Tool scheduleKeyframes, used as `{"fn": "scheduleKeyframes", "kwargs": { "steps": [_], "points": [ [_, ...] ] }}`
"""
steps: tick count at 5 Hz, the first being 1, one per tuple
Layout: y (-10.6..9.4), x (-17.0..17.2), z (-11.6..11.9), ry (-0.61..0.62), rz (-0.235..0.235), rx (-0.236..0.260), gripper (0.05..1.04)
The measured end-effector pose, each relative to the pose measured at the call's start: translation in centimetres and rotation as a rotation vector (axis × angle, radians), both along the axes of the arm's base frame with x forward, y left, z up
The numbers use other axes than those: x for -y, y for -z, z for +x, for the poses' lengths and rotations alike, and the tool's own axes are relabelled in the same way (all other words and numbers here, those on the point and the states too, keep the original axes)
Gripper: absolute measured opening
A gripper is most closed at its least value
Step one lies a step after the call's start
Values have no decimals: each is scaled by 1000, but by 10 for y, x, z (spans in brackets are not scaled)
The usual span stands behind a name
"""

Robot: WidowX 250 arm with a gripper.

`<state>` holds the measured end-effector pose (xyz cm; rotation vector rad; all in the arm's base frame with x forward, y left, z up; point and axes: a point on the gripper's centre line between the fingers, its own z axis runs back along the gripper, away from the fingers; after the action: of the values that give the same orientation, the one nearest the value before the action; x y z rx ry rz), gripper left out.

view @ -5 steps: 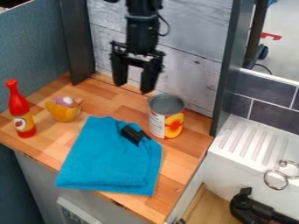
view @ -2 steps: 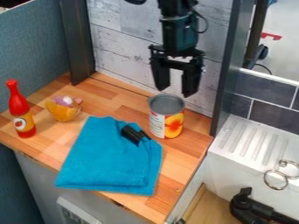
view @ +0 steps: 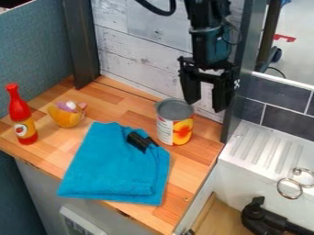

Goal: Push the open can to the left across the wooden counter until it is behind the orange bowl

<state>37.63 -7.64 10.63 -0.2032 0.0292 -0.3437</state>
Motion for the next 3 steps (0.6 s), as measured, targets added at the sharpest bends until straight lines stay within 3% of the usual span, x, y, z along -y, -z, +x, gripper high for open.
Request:
{"fn": "scheduleKeyframes", "kwargs": {
  "steps": [1, 3],
  "points": [
    [25, 0, -6, 7, 1, -50, 1001],
    [41, 7, -7, 19, -49, -55, 1001]
  ]
}}
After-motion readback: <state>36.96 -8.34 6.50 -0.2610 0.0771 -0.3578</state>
